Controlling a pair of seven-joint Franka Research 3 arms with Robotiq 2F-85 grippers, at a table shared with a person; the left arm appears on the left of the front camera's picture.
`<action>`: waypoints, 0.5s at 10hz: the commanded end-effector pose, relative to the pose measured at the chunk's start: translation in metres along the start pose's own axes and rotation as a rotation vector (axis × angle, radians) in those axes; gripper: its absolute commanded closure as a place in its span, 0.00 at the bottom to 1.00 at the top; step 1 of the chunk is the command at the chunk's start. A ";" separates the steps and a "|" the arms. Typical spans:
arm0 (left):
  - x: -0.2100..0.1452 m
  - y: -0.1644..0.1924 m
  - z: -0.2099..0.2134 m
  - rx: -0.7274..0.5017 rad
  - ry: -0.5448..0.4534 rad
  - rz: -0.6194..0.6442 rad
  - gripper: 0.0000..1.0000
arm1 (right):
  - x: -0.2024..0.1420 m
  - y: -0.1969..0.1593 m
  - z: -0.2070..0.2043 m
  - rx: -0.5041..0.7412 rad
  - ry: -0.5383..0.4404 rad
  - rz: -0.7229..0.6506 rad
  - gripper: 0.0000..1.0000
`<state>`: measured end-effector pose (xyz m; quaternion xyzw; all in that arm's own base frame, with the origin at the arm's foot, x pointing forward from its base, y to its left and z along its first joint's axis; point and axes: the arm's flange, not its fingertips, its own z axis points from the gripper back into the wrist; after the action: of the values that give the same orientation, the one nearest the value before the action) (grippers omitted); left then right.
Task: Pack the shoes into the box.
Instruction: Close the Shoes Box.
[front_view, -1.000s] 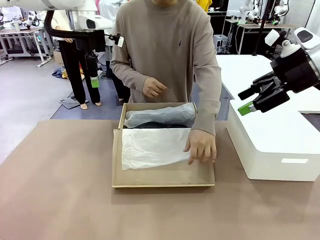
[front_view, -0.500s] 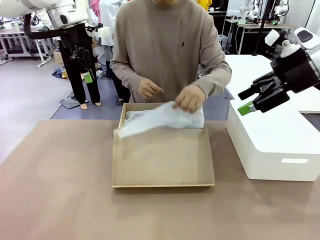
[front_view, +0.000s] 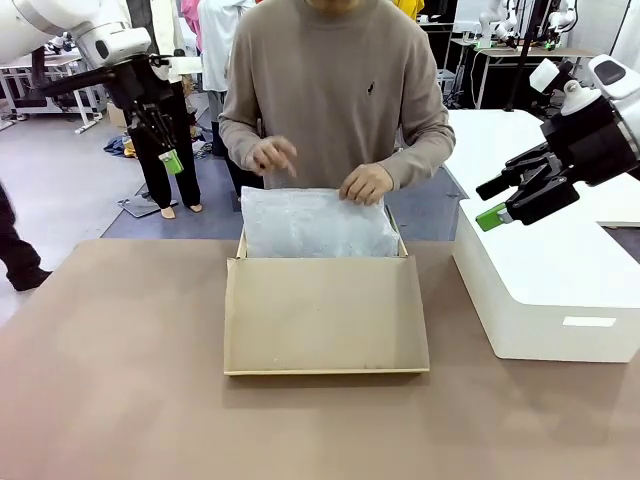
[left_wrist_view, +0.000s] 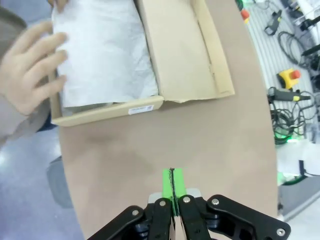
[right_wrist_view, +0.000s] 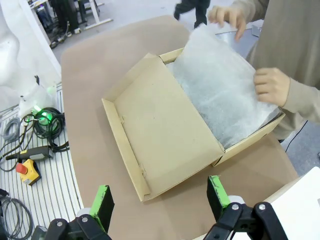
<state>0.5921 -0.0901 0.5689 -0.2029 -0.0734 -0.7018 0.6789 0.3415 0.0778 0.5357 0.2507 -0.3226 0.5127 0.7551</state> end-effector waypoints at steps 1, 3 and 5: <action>0.000 -0.005 0.002 0.013 0.061 0.108 1.00 | 0.001 -0.002 -0.003 0.008 -0.037 0.023 0.00; 0.000 0.000 0.000 0.000 0.000 0.000 1.00 | 0.001 -0.002 -0.003 0.008 -0.037 0.023 0.00; 0.000 0.000 0.000 0.000 0.000 0.000 1.00 | 0.001 -0.002 -0.003 0.008 -0.037 0.023 0.00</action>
<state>0.5917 -0.0923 0.5688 -0.1994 -0.0661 -0.6970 0.6856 0.3415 0.0778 0.5357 0.2507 -0.3226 0.5128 0.7551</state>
